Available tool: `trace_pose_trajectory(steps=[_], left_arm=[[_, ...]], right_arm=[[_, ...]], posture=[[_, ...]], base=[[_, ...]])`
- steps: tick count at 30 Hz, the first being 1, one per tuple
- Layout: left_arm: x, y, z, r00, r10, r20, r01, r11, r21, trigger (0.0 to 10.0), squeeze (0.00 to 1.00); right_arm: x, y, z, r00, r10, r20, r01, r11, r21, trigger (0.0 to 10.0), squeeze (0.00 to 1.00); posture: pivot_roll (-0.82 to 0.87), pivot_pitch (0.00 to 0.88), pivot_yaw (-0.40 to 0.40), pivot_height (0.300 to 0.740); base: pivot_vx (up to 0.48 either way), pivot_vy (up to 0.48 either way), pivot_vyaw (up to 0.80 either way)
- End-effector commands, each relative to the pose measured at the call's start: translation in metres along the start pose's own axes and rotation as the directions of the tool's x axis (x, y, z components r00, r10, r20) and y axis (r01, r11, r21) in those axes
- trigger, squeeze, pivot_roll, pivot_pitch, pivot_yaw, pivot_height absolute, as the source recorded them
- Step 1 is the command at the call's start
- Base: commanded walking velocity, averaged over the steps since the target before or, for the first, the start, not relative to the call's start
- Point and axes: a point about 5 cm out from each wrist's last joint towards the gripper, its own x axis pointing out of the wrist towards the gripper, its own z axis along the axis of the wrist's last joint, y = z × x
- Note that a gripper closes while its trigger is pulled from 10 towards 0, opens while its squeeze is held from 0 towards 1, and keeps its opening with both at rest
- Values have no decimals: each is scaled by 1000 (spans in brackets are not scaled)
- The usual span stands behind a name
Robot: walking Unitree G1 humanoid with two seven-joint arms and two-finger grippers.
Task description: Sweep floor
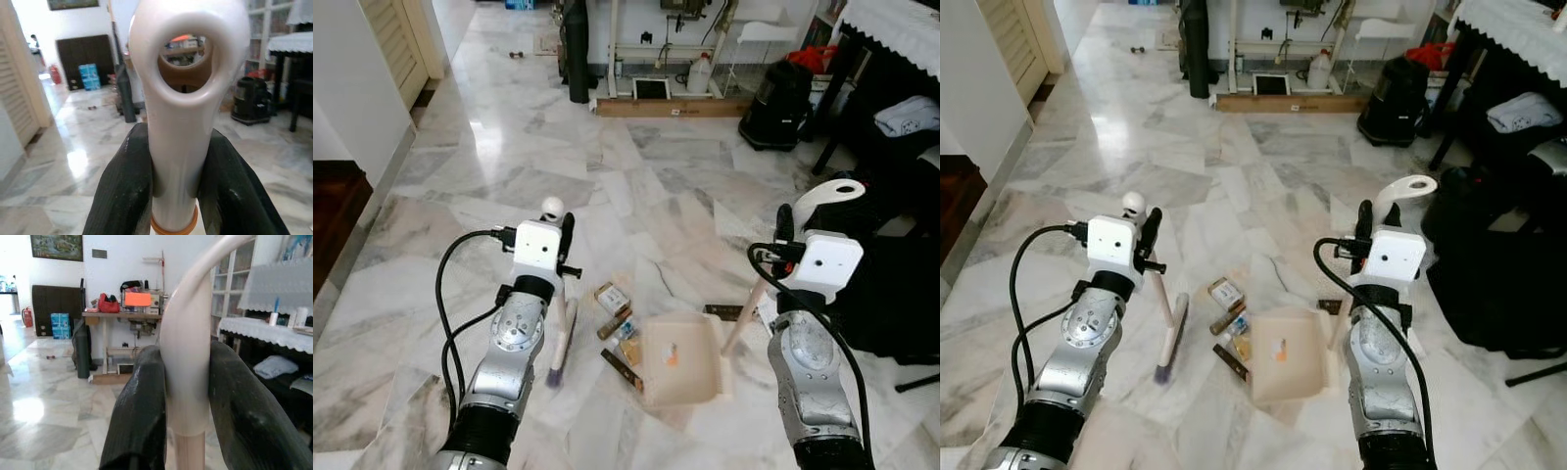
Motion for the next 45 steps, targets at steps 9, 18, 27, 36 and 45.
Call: trace_pose_trajectory(steps=[9, 18, 27, 36, 45], left_arm=[[1, 6, 11, 998, 22, 59, -23, 1000, 15, 10000, 0], [0, 7, 12, 998, 23, 62, -24, 1000, 18, 10000, 0], [0, 7, 12, 998, 23, 58, -24, 1000, 19, 10000, 0], [1, 7, 12, 998, 22, 53, -23, 1000, 19, 10000, 0], [1, 8, 10, 999, 16, 46, -17, 1000, 16, 10000, 0]], right_arm=[[4, 4, 10, 998, 15, 59, -16, 1000, 16, 10000, 0], [5, 3, 9, 999, 10, 47, -12, 1000, 28, 10000, 0], [5, 1, 8, 999, 5, 49, -6, 1000, 19, 10000, 0], [2, -7, 2, 1000, -8, 26, 8, 1000, -1, 10000, 0], [-1, -14, -1, 1000, -20, 15, 20, 1000, -20, 10000, 0]], posture=[[79, 21, -54, 740], [80, 39, -55, 740], [78, 56, -55, 740], [70, 78, -53, 740], [66, 89, -53, 740]], base=[[314, 0, 0], [317, 0, -47], [0, 0, -437], [0, 0, 0], [0, 0, 0]])
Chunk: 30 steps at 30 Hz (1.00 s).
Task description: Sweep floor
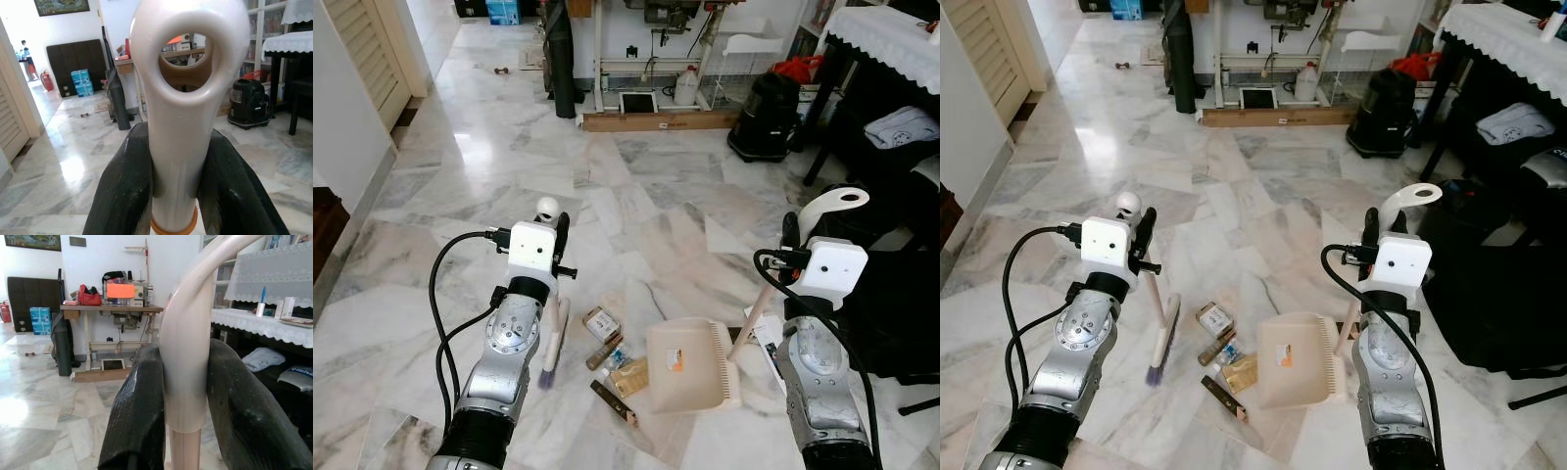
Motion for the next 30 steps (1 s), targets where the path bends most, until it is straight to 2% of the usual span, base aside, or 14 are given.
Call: trace_pose_trajectory(steps=[1, 17, 30], left_arm=[[4, 2, 10, 999, 2, 46, -3, 1000, 4, 10000, 0], [3, 1, 10, 999, 3, 50, -3, 1000, 4, 10000, 0], [4, 2, 11, 999, 7, 53, -8, 1000, 10, 10000, 0]], right_arm=[[2, -5, 8, 999, -16, 46, 16, 1000, -8, 10000, 0], [3, 1, 9, 999, 1, 50, -1, 1000, 0, 10000, 0], [5, 3, 11, 999, 3, 54, -3, 1000, 7, 10000, 0]], posture=[[66, 89, -53, 740], [70, 55, -51, 740], [70, 76, -52, 740]], base=[[0, 0, 0], [264, 0, 0], [318, 0, 0]])
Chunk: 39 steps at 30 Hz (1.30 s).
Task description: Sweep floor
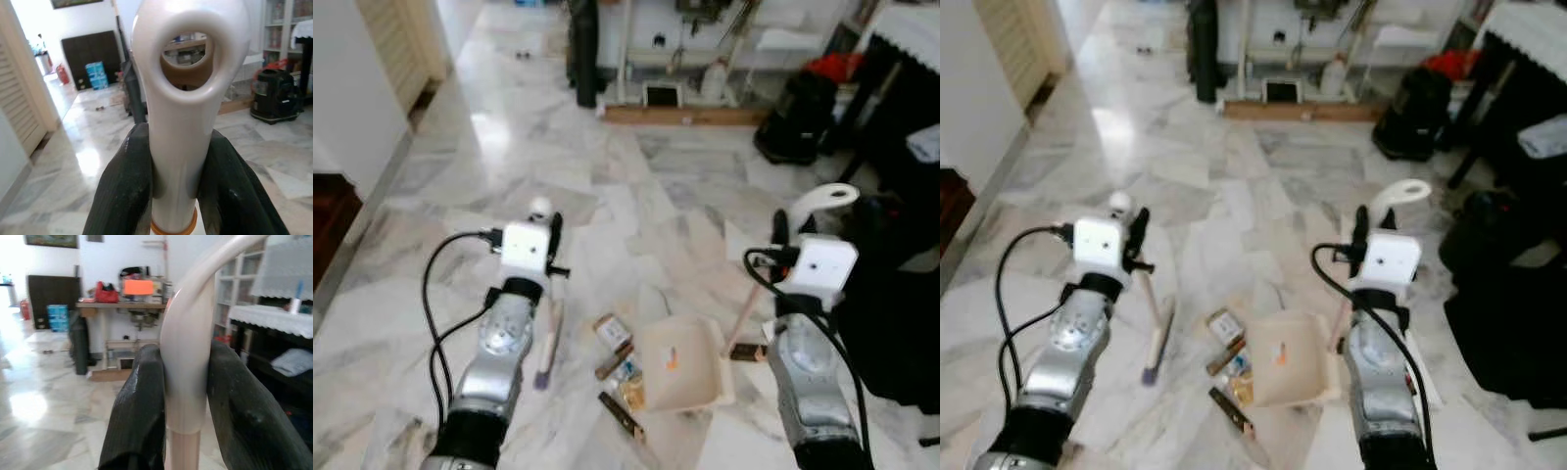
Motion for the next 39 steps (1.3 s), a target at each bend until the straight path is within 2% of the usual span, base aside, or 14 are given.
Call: trace_pose_trajectory(steps=[1, 9, 11, 17, 28, 32, 39], left_arm=[[3, -5, 11, 999, -10, 53, 11, 1000, -12, 10000, 0], [3, -6, 12, 998, -15, 60, 16, 1000, -15, 10000, 0], [3, -6, 12, 998, -15, 56, 16, 1000, -12, 10000, 0], [1, -5, 9, 999, -18, 42, 18, 1000, -7, 10000, 0], [-2, -4, -2, 999, -45, -27, 45, 999, 11, 10000, 0], [1, -5, -3, 997, -61, -39, 61, 998, 5, 10000, 0], [3, -6, -4, 995, -88, -52, 89, 996, 11, 10000, 0]], right_arm=[[3, -6, 7, 999, -18, 35, 18, 1000, -10, 10000, 0], [1, -5, 3, 1000, -14, 14, 14, 1000, -14, 10000, 0], [-3, -6, -5, 1000, -11, -24, 11, 1000, -28, 10000, 0], [-9, -9, -14, 998, -19, -57, 17, 999, -36, 10000, 0], [-28, -17, -30, 991, -45, -123, 37, 997, -66, 10000, 0], [-38, -16, -44, 984, -51, -169, 38, 996, -77, 10000, 0], [-47, -22, -56, 977, -56, -205, 37, 995, -92, 10000, 0]], posture=[[69, 76, -52, 740], [64, 84, -52, 740], [63, 89, -52, 740], [62, 95, -51, 740], [58, 76, -42, 740], [59, 65, -35, 740], [61, 91, -32, 740]], base=[[292, 0, 0], [0, 0, 0], [0, 0, 0], [0, 0, 0], [0, 0, 0], [0, 0, 0], [0, 0, 0]])
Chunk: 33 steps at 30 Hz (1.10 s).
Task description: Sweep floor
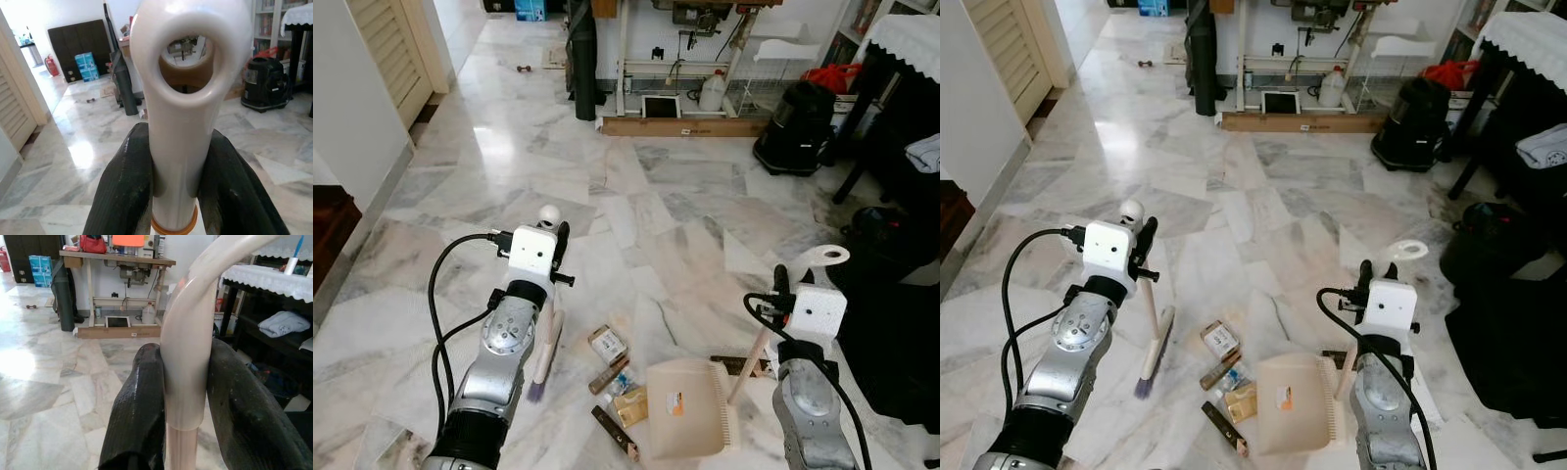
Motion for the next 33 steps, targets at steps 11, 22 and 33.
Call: trace_pose_trajectory(steps=[11, 22, 33], left_arm=[[6, 0, 5, 999, -42, 0, 42, 999, 12, 10000, 0], [6, -12, -4, 981, -176, -82, 178, 984, 25, 10000, 0], [10, -10, -7, 978, -173, -114, 178, 983, 34, 10000, 0]], right_arm=[[-21, -14, -44, 990, -23, -140, 14, 998, -66, 10000, 0], [-23, -10, -53, 988, -18, -153, 9, 998, -60, 10000, 0], [-18, -11, -50, 992, -22, -125, 14, 998, -63, 10000, 0]], posture=[[65, 119, -30, 740], [79, 132, -26, 740], [79, 138, -25, 740]], base=[[0, 0, 0], [0, 0, 0], [0, 0, 0]])
